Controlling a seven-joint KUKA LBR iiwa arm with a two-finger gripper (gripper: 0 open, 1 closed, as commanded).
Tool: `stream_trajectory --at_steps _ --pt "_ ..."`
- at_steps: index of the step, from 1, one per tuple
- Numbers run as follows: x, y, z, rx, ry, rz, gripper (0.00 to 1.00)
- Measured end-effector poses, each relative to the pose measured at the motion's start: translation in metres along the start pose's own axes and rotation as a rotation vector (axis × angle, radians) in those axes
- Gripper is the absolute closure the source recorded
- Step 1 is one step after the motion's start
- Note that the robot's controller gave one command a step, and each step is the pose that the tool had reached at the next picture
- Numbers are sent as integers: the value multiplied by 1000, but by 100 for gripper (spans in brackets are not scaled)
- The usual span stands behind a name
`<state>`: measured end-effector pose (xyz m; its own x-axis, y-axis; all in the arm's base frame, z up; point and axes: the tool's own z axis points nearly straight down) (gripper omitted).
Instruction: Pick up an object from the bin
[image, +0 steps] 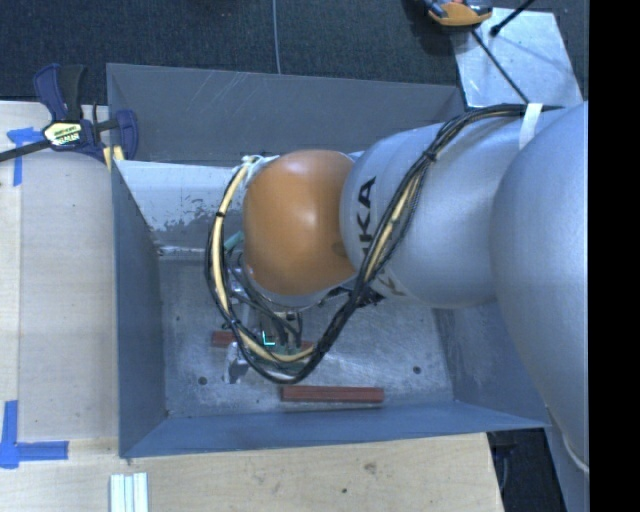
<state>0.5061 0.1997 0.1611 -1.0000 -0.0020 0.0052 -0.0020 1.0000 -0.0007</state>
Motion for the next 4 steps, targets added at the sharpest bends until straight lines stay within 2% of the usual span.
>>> stream_trajectory --at_steps 1,2,3,4 --pt "-2 -1 -4 -2 -7 2 0" --pt "-29 -59 68 -3 -11 88 0" --pt "-27 -77 82 -7 -17 90 0" --pt "-35 -83 67 -2 -7 280 0"
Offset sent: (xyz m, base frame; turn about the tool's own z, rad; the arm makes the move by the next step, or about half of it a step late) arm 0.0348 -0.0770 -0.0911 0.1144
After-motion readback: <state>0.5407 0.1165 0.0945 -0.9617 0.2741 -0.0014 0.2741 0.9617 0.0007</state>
